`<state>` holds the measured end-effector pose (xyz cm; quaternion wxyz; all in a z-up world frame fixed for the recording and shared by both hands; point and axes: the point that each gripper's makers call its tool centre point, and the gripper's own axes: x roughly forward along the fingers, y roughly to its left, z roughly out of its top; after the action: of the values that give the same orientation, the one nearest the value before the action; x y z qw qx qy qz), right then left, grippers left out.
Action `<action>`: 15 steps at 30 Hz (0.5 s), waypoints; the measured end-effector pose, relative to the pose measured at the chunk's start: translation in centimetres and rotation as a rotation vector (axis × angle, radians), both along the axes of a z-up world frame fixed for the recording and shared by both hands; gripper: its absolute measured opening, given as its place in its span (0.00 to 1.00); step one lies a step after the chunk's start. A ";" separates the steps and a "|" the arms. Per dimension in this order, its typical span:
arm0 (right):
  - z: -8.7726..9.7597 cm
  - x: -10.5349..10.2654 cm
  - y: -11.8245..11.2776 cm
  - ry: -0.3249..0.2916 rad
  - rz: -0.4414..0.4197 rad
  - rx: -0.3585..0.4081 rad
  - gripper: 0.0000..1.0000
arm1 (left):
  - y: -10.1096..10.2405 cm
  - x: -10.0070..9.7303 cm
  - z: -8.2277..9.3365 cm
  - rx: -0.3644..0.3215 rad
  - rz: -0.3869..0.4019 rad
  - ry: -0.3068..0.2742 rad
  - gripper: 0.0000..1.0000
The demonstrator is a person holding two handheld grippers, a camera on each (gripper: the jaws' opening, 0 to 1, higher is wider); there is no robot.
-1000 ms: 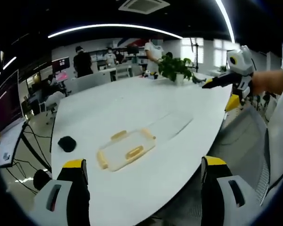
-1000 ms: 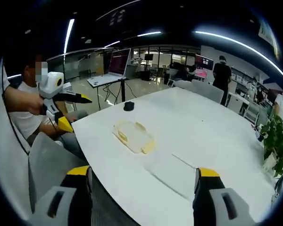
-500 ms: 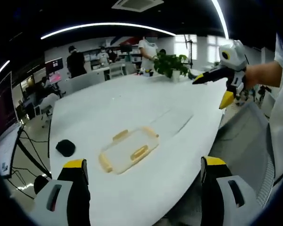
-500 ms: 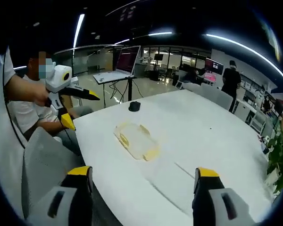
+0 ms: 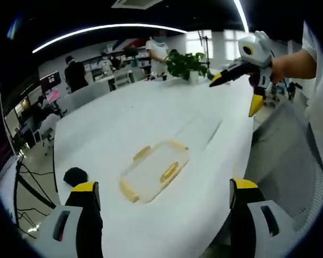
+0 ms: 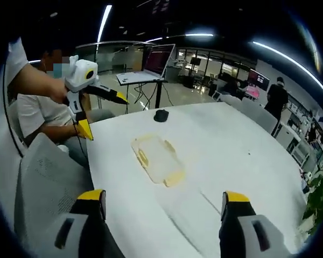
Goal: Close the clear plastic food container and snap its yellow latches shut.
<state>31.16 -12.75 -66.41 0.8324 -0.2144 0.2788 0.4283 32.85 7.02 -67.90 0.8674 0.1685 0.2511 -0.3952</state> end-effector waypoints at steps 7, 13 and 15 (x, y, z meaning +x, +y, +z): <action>-0.8 1.1 1.1 0.006 0.050 -0.024 0.85 | 0.1 1.3 -0.4 0.018 -0.089 0.009 0.98; -1.5 2.1 1.5 0.003 0.085 -0.041 0.84 | 0.3 2.0 -1.5 0.072 -0.158 0.012 0.96; -1.9 2.4 1.4 0.009 0.094 -0.060 0.81 | 0.5 2.3 -2.0 0.091 -0.179 0.013 0.96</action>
<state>33.59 -11.32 -68.36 0.8033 -0.2499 0.2850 0.4593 35.17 7.49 -69.89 0.8183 0.2269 0.2585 -0.4605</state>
